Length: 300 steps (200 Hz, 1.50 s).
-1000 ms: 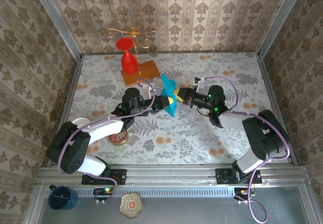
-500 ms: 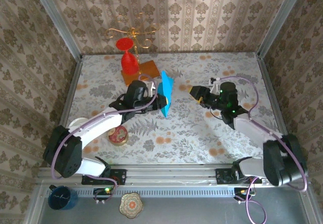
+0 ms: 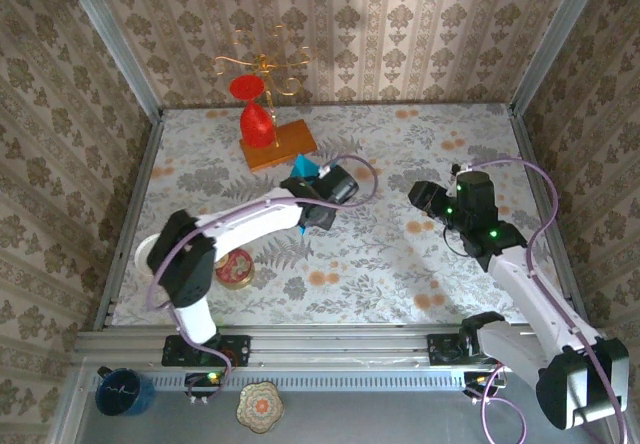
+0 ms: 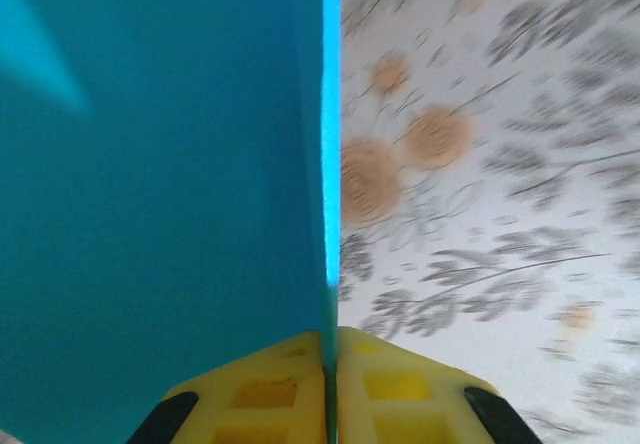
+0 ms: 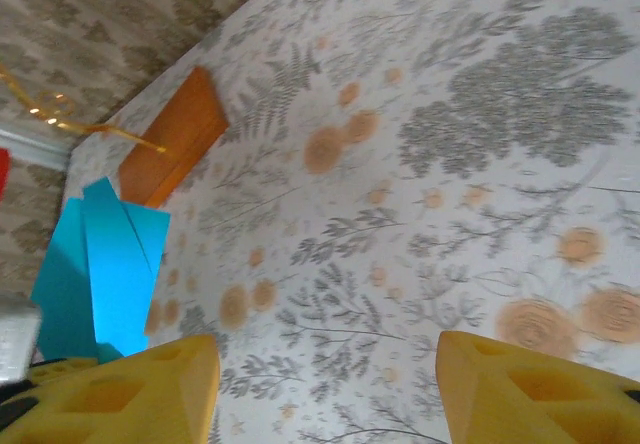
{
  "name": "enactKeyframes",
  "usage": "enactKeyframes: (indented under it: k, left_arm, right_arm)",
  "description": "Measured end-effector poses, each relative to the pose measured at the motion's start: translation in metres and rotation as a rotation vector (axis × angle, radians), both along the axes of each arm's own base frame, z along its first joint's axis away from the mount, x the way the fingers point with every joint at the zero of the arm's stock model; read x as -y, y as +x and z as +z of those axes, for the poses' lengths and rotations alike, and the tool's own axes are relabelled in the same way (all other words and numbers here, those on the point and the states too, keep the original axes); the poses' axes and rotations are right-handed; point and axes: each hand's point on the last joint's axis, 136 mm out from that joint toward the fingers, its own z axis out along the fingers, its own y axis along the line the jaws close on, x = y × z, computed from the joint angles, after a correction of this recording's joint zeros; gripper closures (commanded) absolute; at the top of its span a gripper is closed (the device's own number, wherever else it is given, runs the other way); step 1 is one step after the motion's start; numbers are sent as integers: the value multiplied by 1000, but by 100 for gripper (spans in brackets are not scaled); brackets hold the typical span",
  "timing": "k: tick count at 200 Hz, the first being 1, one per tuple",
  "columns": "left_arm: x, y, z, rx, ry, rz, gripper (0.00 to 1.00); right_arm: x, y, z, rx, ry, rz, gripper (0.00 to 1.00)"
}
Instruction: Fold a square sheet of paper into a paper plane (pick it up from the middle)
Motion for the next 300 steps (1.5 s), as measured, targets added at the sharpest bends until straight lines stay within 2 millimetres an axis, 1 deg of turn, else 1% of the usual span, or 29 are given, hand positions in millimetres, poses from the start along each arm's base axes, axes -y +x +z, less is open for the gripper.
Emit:
enactKeyframes:
  k: [18,37,57,72,90,108,125,155,169,187,203,219,232,240,255,265,278,291,300]
  left_arm:
    - [-5,4,-23,15,164,0,90]
    - [-11,7,-44,26,306,-8,90]
    - [-14,9,-60,42,417,-22,88]
    - [-13,9,-67,52,472,-36,86]
    - [-9,8,-74,55,504,-53,82]
    - [-6,6,-76,51,508,-63,78]
    - [-2,3,-77,39,492,-70,73]
    - [5,-5,-84,-17,443,-81,67]
    - [10,-10,-82,-51,390,-83,64]
    - [27,-23,-73,-104,263,-90,61]
    - [44,-37,-57,-149,115,-103,58]
    - [59,-53,-37,-198,-43,-126,56]
    - [65,-62,-22,-234,-161,-138,54]
    - [66,-65,-15,-253,-226,-138,53]
    - [59,-64,-5,-281,-336,-116,51]
    - [46,-56,-3,-294,-394,-80,51]
    - [26,-43,-7,-308,-446,-21,51]
    - [5,-27,-16,-317,-481,45,50]
    - [-6,-20,-23,-329,-503,79,50]
  right_arm:
    - [12,-6,-9,-25,-14,-42,39]
    - [20,-10,-19,-52,-18,-68,39]
    - [25,-13,-28,-76,-16,-85,39]
    - [27,-15,-34,-89,-16,-92,39]
    - [28,-17,-38,-100,-14,-99,39]
    - [29,-18,-40,-107,-8,-103,39]
    - [29,-18,-40,-110,3,-108,39]
    - [28,-17,-42,-118,10,-109,39]
    - [28,-17,-43,-121,11,-110,39]
    - [28,-16,-43,-120,13,-111,38]
    - [27,-16,-42,-118,17,-110,38]
    - [25,-14,-43,-119,32,-106,38]
    - [23,-13,-46,-124,44,-101,38]
    - [22,-13,-49,-131,49,-96,38]
    - [18,-13,-55,-142,64,-86,38]
    - [16,-13,-58,-150,77,-82,38]
    - [13,-12,-62,-156,94,-74,38]
    - [11,-10,-64,-160,111,-67,38]
    - [9,-9,-65,-165,122,-64,38]
